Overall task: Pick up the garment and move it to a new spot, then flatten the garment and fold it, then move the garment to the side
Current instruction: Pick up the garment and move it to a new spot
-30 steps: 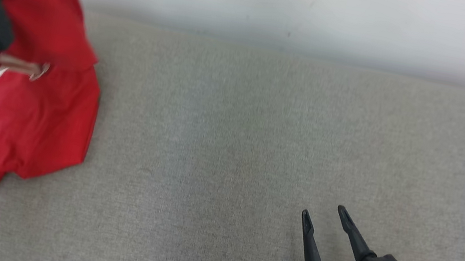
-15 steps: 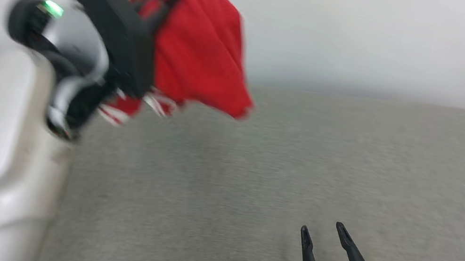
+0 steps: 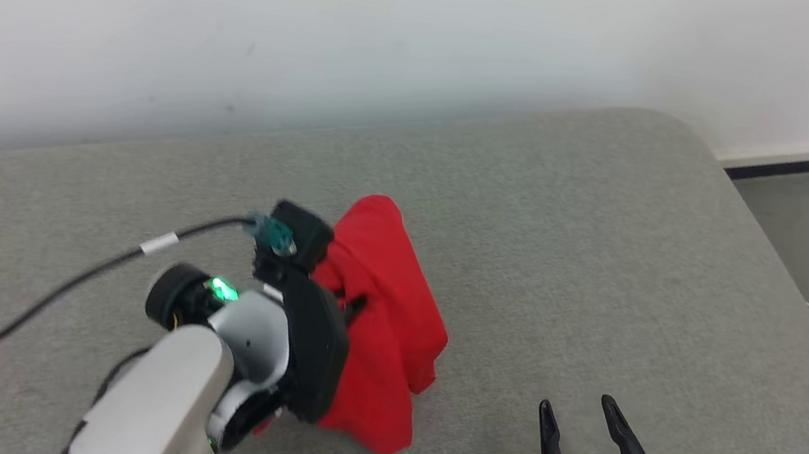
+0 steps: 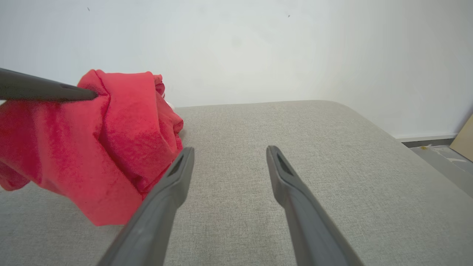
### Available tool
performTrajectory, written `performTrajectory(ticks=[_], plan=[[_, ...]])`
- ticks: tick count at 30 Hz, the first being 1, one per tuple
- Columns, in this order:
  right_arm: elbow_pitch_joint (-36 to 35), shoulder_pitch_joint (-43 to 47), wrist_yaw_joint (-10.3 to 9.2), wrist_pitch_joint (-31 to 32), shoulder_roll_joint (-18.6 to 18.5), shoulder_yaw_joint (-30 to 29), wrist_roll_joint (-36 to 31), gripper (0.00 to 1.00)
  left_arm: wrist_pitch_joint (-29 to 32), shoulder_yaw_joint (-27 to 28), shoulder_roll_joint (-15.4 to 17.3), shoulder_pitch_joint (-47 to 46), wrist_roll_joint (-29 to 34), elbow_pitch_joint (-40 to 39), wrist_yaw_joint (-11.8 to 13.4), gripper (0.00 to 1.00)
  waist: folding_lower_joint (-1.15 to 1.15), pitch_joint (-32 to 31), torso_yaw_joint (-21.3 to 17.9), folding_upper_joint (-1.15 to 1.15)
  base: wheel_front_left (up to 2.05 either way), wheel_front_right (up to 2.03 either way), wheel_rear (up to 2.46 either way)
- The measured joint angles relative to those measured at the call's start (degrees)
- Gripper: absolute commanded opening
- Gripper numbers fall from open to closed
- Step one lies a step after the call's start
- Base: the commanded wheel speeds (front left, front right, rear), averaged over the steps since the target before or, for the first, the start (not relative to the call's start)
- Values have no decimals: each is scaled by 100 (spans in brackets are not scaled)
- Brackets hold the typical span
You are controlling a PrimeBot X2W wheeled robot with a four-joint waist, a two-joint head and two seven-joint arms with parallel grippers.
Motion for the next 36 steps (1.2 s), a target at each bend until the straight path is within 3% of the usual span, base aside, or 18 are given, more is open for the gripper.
performTrajectory(ticks=[3,4,5,6,14,17,22,31,36], plan=[[-15,11,0,0,-1,-33,3,100,-215,-166,-59,124,7,396,65,0,0,53,-158,1,0,0,0],[-23,18,0,0,0,-44,4,100,-349,-207,-68,142,10,464,96,15,0,77,-186,0,0,0,0],[-30,28,0,-1,0,-69,7,100,-477,-236,-75,140,10,513,105,52,0,101,-201,0,0,0,0],[-32,43,0,-1,-1,-78,13,100,-601,-261,-81,140,10,560,127,100,0,119,-199,1,0,0,0],[-65,187,0,8,2,-363,-7,100,-2257,86,-110,403,-298,99,571,100,1,47,76,0,0,0,0],[-115,252,0,10,0,-495,-71,100,-2902,271,-111,821,-368,-242,757,100,0,-33,270,1,0,0,0],[-241,369,0,7,1,-703,-151,100,-3876,530,-5,1747,-403,-722,862,100,0,-168,615,0,0,0,0],[-345,559,0,-52,1,-961,-191,100,-4276,1053,336,2871,-167,-1155,909,100,0,-380,1157,1,0,0,0],[-296,714,0,-108,0,-1094,-188,100,-4292,1504,437,3465,353,-1540,799,100,0,-526,1432,1,0,0,0]])
